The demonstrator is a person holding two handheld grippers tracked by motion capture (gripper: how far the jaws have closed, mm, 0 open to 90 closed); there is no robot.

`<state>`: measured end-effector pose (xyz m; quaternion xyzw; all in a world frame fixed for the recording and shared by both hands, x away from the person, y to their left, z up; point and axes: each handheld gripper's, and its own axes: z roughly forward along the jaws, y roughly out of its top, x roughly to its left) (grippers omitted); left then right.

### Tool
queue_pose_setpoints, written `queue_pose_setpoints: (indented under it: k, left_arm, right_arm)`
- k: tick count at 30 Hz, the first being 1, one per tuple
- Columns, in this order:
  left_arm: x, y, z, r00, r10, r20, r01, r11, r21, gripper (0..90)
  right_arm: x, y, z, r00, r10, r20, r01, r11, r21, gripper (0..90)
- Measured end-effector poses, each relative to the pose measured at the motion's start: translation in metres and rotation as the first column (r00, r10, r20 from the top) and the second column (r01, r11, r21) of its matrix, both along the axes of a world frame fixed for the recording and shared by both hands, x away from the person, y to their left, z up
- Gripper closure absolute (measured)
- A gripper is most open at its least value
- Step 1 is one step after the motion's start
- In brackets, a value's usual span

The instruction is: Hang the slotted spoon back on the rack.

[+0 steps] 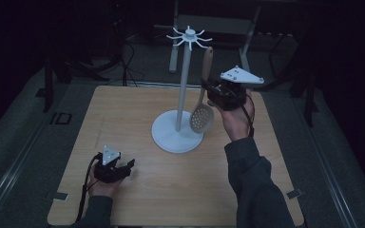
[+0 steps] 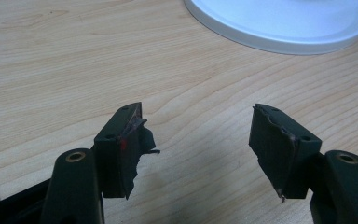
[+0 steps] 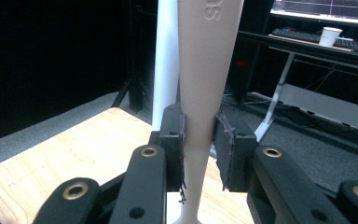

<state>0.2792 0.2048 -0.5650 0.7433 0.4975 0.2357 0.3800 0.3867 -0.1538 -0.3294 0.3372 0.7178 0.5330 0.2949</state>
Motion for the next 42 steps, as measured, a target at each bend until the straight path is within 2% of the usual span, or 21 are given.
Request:
queue_pose_setpoints:
  k: [15, 25, 34, 36, 42]
  left_arm:
    - [0.000, 0.000, 0.000, 1.0000, 0.001, 0.002, -0.001, 1.0000, -0.003, 35.7]
    - [0.000, 0.001, 0.001, 1.0000, 0.004, 0.004, -0.004, 0.9999, -0.011, 35.7]
    - [-0.001, 0.002, 0.002, 1.0000, 0.003, 0.007, -0.003, 0.9999, -0.011, 35.7]
    - [-0.001, 0.002, 0.002, 1.0000, 0.003, 0.006, -0.003, 0.9999, -0.010, 35.7]
    - [-0.001, 0.001, 0.002, 1.0000, 0.003, 0.007, -0.003, 0.9999, -0.011, 35.7]
  right_arm:
    - [0.009, 0.007, 0.008, 0.9997, 0.005, -0.025, -0.005, 1.000, 0.003, 73.9]
    - [0.017, 0.013, 0.005, 0.9983, 0.011, -0.058, -0.011, 1.000, 0.002, 73.9]
    - [0.021, 0.018, 0.003, 0.9976, 0.011, -0.069, -0.011, 1.000, -0.001, 73.2]
    - [0.020, 0.017, 0.002, 0.9978, 0.010, -0.066, -0.010, 1.000, 0.007, 71.2]
    - [0.017, 0.013, -0.002, 0.9976, 0.006, -0.069, -0.005, 1.000, 0.025, 55.5]
